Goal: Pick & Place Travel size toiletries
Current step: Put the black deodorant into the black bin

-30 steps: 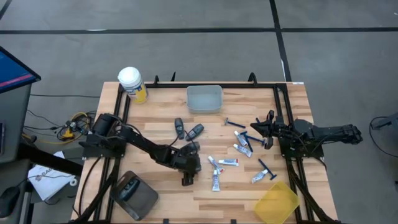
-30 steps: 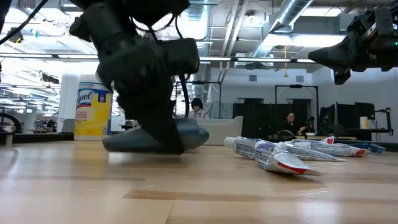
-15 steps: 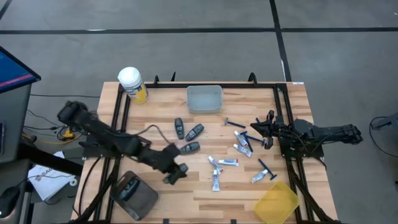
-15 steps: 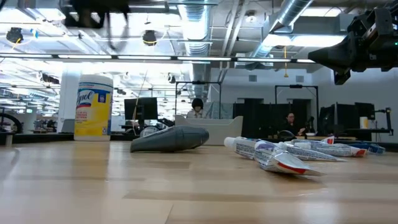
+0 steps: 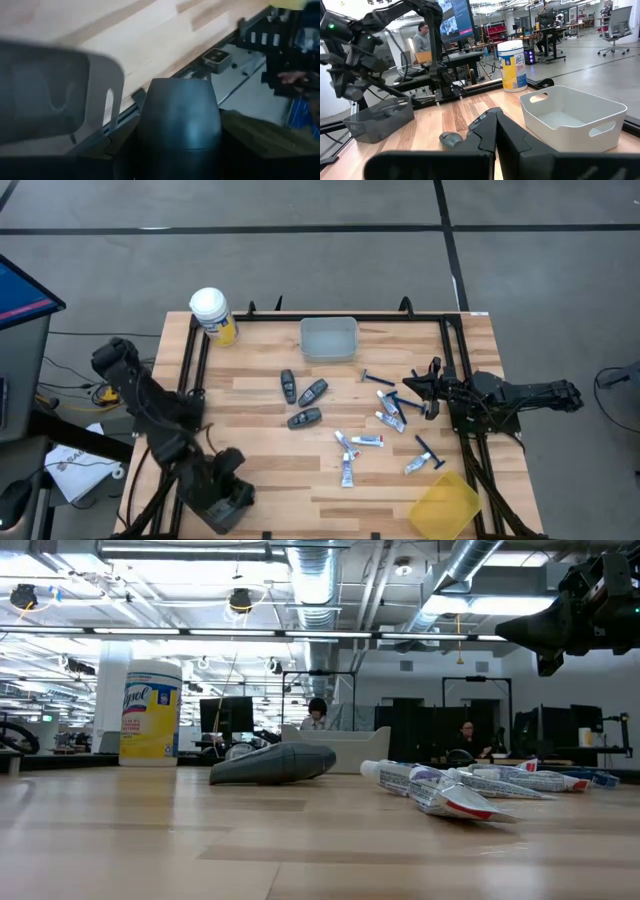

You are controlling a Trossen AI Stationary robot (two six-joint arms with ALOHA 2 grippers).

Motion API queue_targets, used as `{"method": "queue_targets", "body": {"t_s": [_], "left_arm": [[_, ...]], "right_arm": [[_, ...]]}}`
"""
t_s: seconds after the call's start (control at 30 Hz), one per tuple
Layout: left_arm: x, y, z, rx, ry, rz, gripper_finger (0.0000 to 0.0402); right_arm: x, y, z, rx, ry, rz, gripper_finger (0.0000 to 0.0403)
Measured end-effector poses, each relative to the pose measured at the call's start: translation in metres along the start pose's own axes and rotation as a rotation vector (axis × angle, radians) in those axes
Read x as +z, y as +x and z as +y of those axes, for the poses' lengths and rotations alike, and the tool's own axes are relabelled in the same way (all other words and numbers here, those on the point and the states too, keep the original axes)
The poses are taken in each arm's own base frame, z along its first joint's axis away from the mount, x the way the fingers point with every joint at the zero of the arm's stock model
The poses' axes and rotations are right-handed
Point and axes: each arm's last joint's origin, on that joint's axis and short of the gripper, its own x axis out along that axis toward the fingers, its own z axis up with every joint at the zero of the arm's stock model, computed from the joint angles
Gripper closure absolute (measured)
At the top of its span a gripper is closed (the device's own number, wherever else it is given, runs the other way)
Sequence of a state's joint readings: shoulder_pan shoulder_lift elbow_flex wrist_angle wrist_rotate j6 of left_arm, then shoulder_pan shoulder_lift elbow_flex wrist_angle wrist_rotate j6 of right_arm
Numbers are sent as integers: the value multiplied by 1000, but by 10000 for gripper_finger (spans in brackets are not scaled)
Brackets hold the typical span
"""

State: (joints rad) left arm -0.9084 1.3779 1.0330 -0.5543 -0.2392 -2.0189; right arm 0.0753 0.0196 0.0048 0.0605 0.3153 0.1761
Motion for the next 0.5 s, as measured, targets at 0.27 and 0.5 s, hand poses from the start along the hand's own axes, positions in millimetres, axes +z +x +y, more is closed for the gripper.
{"method": "queue_targets", "body": {"t_s": [0.27, 0.5], "left_arm": [[-35, 36, 32, 252, -39, 91, 202], [-37, 51, 44, 354, -46, 54, 191]], "right_arm": [[0, 0, 0, 0, 0, 0, 403], [0, 0, 0, 0, 0, 0, 403]]}}
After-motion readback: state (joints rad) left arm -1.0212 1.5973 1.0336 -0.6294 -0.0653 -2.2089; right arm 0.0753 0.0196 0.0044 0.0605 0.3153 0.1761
